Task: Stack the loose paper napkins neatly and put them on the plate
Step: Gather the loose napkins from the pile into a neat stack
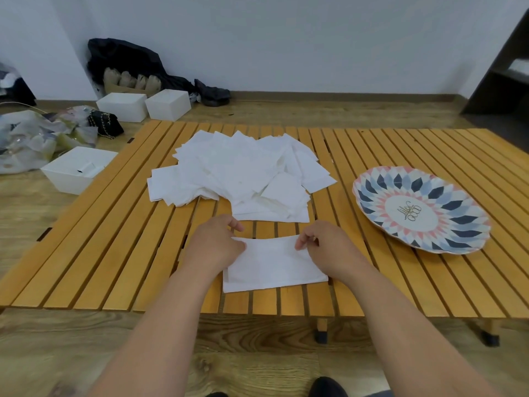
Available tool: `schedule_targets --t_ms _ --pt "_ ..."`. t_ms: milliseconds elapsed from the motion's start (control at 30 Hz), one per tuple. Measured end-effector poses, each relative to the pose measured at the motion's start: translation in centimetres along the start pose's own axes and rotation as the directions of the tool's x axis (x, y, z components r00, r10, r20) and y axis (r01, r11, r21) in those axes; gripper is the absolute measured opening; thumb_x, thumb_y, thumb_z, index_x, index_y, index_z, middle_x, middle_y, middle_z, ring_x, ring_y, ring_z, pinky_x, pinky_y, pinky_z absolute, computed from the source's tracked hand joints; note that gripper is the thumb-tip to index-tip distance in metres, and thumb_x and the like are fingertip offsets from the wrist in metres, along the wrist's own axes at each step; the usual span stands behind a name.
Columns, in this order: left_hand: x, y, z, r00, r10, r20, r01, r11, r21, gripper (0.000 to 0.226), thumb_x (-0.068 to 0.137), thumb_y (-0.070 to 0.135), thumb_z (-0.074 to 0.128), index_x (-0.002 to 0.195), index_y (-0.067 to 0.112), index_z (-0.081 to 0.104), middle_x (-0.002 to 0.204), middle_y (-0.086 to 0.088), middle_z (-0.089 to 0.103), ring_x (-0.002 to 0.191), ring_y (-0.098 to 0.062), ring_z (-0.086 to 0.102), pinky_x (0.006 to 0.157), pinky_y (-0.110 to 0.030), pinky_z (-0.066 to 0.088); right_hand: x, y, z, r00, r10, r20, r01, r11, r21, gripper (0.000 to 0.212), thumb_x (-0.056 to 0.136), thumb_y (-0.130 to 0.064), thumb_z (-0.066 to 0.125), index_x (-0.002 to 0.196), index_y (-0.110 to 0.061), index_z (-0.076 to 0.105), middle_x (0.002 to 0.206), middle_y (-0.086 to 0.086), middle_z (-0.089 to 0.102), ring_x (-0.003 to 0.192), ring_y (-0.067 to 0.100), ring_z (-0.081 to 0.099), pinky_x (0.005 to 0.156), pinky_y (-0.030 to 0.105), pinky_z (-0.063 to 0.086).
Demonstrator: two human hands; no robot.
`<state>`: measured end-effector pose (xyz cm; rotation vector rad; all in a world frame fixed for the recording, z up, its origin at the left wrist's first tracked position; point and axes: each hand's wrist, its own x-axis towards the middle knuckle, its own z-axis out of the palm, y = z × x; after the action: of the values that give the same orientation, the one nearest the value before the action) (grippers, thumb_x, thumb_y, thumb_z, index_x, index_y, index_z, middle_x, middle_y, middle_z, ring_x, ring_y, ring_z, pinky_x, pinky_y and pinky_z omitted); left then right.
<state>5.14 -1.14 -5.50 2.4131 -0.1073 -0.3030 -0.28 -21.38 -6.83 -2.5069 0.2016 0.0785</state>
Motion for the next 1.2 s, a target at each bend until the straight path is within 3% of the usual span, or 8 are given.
schedule_targets --t_ms 100,233,400,567,767,1000,1100,1200 --pt "0.0 -0.2 -0.2 1.000 0.001 0.013 -0.001 0.998 0.064 0.023 0.083 0.016 0.065 0.101 0.028 0.057 0.095 0.007 0.057 0.085 -0.011 0.056 0.066 -0.025 0.048 -0.1 -0.3 -0.1 0.999 -0.052 0.004 0.052 0.997 -0.057 0.029 0.094 -0.006 0.043 0.091 -0.022 0.068 0.113 -0.005 0.053 0.091 0.009 0.050 0.068 0.017 0.039" --pt "-0.2 -0.2 -0.3 1.000 0.020 -0.015 -0.017 0.986 0.167 0.027 0.084 0.015 0.062 0.106 0.030 0.057 0.096 0.011 0.052 0.093 -0.012 0.055 0.072 -0.028 0.049 -0.1 -0.5 -0.1 0.979 -0.150 -0.138 0.108 0.955 -0.276 0.027 0.089 -0.014 0.051 0.107 -0.030 0.063 0.139 -0.009 0.041 0.132 0.015 0.028 0.101 0.033 0.028" --pt "-0.4 0.1 -0.6 0.991 0.131 -0.035 -0.119 0.961 0.251 0.019 0.084 0.017 0.063 0.095 0.032 0.060 0.104 0.008 0.052 0.089 -0.010 0.053 0.060 -0.023 0.042 1.6 -1.2 0.3 0.966 -0.213 -0.148 0.143 0.913 -0.382 0.039 0.095 -0.022 0.046 0.133 -0.031 0.051 0.154 -0.009 0.025 0.144 0.014 0.010 0.111 0.035 0.020" --pt "-0.7 0.2 -0.8 0.987 0.128 0.103 -0.152 0.944 0.293 0.013 0.088 0.020 0.060 0.091 0.028 0.069 0.097 0.010 0.056 0.093 -0.010 0.057 0.073 -0.024 0.048 3.5 -1.2 0.5 0.983 -0.176 -0.049 0.142 0.905 -0.402 0.045 0.098 -0.025 0.042 0.144 -0.026 0.040 0.157 -0.009 0.023 0.146 0.015 0.008 0.115 0.037 0.016" --pt "-0.7 0.3 -0.7 0.986 0.135 0.099 -0.161 0.931 0.328 0.015 0.089 0.022 0.057 0.094 0.028 0.069 0.100 0.008 0.062 0.094 -0.012 0.059 0.076 -0.028 0.051 3.6 -0.9 -0.3 0.959 -0.209 -0.190 0.145 0.941 -0.304 0.043 0.099 -0.027 0.045 0.141 -0.018 0.045 0.147 -0.004 0.042 0.139 0.017 0.029 0.114 0.038 0.026" --pt "-1.1 0.7 -1.0 0.949 0.315 -0.018 -0.295 0.906 0.303 0.021 0.091 0.031 0.058 0.111 0.029 0.063 0.115 0.006 0.056 0.104 -0.014 0.053 0.079 -0.029 0.047 0.7 -2.2 -3.9 0.749 -0.041 -0.661 0.187 0.971 0.152 0.022 0.096 -0.014 0.050 0.113 -0.018 0.065 0.108 -0.010 0.063 0.098 0.004 0.054 0.078 0.010 0.037" --pt "-1.6 1.5 -1.0 0.927 0.370 -0.055 -0.346 0.905 0.249 0.021 0.092 0.031 0.056 0.112 0.030 0.062 0.116 0.009 0.056 0.110 -0.011 0.051 0.077 -0.027 0.044 0.7 -2.5 -4.9 0.707 0.023 -0.707 0.149 0.972 0.181 0.021 0.095 -0.016 0.053 0.113 -0.020 0.064 0.106 -0.011 0.060 0.090 0.004 0.055 0.070 0.006 0.037" --pt "-1.9 1.8 -0.7 0.923 0.382 -0.038 -0.362 0.898 0.252 0.020 0.093 0.033 0.054 0.112 0.032 0.061 0.120 0.011 0.056 0.112 -0.009 0.051 0.077 -0.025 0.043 2.4 -2.2 -4.9 0.752 0.073 -0.655 0.070 0.979 0.190 0.023 0.093 -0.018 0.057 0.115 -0.020 0.062 0.113 -0.007 0.062 0.091 0.010 0.060 0.074 0.020 0.047"
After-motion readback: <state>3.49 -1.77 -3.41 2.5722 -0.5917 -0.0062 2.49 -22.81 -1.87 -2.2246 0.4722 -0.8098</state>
